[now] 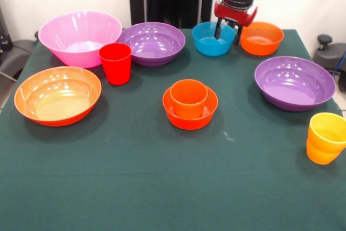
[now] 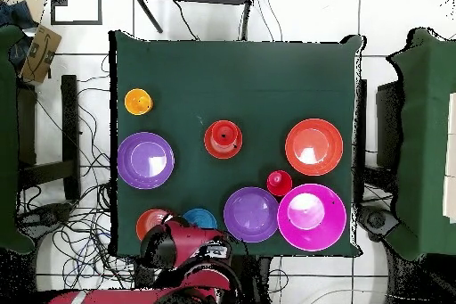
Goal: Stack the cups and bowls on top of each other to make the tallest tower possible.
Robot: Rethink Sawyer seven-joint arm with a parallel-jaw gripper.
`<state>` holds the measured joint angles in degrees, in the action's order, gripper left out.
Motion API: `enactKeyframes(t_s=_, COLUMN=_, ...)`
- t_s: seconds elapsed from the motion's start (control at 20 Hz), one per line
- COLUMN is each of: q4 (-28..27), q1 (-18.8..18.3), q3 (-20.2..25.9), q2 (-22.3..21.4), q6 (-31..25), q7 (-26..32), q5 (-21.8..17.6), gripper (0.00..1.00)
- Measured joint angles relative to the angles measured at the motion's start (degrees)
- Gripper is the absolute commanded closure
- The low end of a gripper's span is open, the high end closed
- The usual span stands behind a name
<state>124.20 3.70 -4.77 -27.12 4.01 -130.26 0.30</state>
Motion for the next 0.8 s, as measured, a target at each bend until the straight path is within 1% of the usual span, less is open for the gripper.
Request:
enactKeyframes(t_s=0.25, q4=-0.01, q1=-0.17, q3=-0.13, q2=1.64, q6=0.79, q7=0.00, q5=0.00, gripper=0.00)
enactKeyframes(t_s=0.3, q4=-0.01, q1=-0.17, q3=-0.16, q2=1.94, q6=1.07, q7=0.00, q5=0.00, gripper=1.00)
enactKeyframes(t_s=0.6, q4=-0.01, q1=-0.09, q3=-1.00, q2=2.00, q6=1.90, q7=0.00, q5=0.01, gripper=1.00)
enactKeyframes(t_s=0.8, q4=0.01, q1=-0.08, q3=-1.53, q2=0.77, q6=1.62, q7=0.00, q5=-0.01, gripper=1.00)
